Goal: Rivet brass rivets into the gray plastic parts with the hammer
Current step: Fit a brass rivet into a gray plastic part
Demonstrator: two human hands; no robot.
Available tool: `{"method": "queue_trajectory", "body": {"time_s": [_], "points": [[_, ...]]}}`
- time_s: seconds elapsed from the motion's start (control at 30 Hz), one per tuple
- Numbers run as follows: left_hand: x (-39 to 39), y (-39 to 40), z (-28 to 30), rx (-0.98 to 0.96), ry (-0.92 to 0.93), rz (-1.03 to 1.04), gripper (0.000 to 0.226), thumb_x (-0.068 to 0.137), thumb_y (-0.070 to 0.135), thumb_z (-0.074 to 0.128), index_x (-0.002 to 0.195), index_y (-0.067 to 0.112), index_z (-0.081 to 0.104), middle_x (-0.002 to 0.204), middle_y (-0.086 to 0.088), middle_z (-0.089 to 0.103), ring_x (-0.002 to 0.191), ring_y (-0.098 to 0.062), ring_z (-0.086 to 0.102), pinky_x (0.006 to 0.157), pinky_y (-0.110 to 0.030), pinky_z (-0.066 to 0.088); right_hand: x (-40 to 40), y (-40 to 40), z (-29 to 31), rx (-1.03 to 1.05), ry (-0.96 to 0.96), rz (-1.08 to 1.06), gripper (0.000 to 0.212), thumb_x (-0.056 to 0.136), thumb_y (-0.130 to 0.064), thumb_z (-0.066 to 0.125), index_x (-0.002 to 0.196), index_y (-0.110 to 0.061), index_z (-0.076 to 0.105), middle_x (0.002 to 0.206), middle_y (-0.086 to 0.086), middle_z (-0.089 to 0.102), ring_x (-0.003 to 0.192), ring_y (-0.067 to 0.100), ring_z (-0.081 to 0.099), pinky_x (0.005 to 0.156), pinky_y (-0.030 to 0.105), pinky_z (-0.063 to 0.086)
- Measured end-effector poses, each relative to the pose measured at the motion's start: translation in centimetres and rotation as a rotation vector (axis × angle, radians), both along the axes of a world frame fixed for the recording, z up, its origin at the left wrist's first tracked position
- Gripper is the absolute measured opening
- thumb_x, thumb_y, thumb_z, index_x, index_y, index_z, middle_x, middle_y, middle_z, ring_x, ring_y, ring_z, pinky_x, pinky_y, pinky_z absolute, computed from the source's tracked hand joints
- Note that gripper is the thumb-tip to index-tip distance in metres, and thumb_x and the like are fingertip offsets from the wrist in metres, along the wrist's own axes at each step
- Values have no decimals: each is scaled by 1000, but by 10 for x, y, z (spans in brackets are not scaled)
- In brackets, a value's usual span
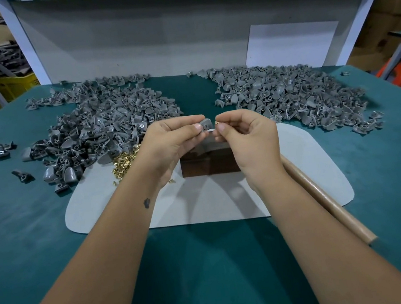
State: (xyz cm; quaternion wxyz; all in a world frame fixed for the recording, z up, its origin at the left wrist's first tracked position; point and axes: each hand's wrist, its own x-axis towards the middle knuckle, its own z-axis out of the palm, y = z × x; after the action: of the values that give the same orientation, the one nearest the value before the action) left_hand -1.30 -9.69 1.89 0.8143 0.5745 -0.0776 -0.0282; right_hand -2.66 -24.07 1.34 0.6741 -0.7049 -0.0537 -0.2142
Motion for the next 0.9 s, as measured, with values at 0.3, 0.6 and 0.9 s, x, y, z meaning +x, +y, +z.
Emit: {"method": "queue_trajectory", "body": {"time_s": [0.3,0.6,0.9], "points": [[-1,5,0,11,-22,-104,28,85,-15,56,99,4,72,88,-9,76,85,-15,73,75,-16,55,0,1,0,-161,-17,-39,23,88,-5,62,79,-26,63,78,-3,67,72,12,64,71,34,57],[0,4,-1,40,-31,-88,29,71,15,71,99,10,72,85,-9,76,77,-15,74,66,-19,57,-2,2,-1,-189,-27,-77,18,91,-10,60,79,-25,60,77,-4,65,76,18,64,76,44,55],[2,3,-3,46,-23,-55,26,72,19,72,96,8,73,80,-5,74,73,-11,71,68,-17,56,-2,2,-5,-336,-104,-83,12,88,-8,61,82,-18,63,73,-12,60,73,9,58,71,30,50]]}}
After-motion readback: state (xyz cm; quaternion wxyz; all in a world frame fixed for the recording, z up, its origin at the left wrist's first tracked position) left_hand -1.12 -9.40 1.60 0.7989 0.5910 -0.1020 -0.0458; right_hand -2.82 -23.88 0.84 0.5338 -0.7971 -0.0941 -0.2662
